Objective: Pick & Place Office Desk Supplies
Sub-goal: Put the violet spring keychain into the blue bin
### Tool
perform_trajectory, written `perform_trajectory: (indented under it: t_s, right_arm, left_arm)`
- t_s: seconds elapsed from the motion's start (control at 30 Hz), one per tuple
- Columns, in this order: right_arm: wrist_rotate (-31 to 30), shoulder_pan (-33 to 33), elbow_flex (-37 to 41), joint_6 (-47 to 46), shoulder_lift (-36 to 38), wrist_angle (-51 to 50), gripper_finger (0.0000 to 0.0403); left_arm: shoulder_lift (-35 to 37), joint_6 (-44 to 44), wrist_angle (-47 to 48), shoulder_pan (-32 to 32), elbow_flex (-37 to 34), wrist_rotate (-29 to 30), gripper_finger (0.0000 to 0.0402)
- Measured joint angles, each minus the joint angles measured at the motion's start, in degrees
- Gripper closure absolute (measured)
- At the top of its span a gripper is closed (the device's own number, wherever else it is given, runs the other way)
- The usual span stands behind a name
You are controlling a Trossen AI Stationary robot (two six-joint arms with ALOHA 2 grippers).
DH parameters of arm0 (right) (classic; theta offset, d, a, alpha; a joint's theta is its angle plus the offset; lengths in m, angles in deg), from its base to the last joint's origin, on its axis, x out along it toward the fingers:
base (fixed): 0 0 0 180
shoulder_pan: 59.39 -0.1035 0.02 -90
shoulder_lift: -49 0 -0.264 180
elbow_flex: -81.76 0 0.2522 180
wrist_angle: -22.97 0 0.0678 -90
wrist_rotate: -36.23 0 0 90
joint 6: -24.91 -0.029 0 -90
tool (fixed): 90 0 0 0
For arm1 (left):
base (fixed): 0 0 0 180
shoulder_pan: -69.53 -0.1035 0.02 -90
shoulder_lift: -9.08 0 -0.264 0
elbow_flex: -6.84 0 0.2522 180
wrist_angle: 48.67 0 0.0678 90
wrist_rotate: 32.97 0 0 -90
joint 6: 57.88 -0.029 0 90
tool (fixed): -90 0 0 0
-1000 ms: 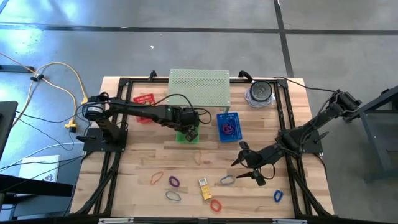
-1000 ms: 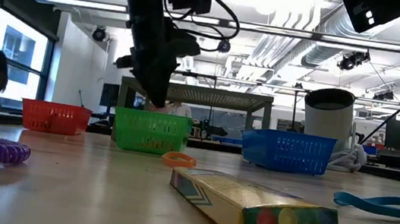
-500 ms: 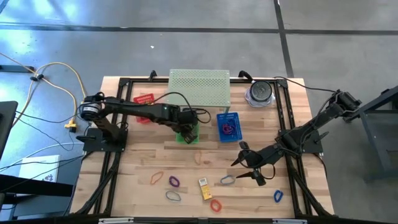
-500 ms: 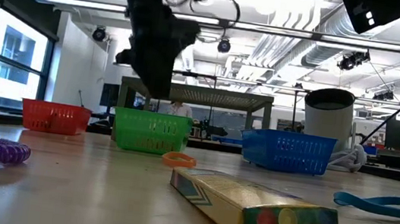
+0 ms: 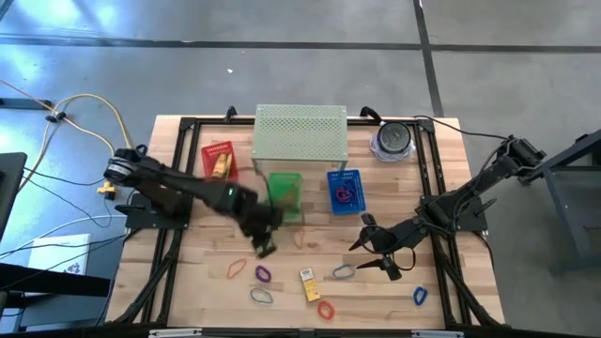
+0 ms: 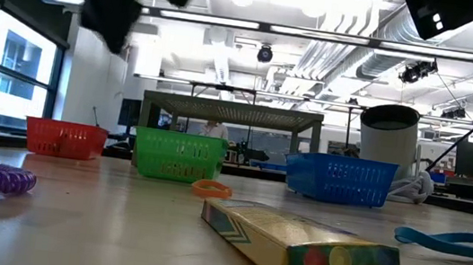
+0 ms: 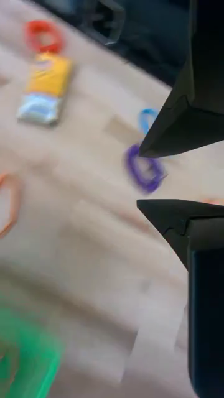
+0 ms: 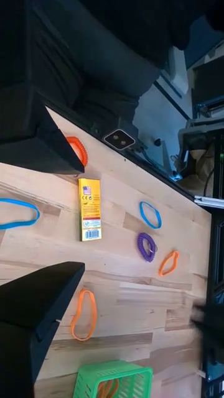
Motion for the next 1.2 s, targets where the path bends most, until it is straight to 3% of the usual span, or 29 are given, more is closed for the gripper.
perform_trajectory:
  t_s: [0.13,0.37,0.5,0.8,1.2]
  right_arm:
    - [0.0,0.0,0.0,0.5,0.0,0.4,0.0172]
    - [-0.2,0.0,0.0,1.3,0.0,1.2,0.0172]
    - [-0.2,0.0,0.0,1.9,0.0,1.3,0.0172]
    - [0.0,0.0,0.0,2.1,0.0,1.0,0.0172]
    - [0.0,0.0,0.0,2.1,0.0,1.2,0.0172]
  left_arm:
    - [-0.4,-4.7,-0.9,7.3,0.0,2.4,0.0288]
    - [-1.4,-22.2,-1.1,16.9,-0.2,21.9,0.0288]
    - [-3.4,-29.2,-1.8,19.4,-0.2,26.7,0.0288]
    - [-10.5,-32.4,-8.7,20.3,-0.3,26.1,0.0289]
    - [-15.3,-31.5,-9.0,19.6,-0.3,22.6,0.0289]
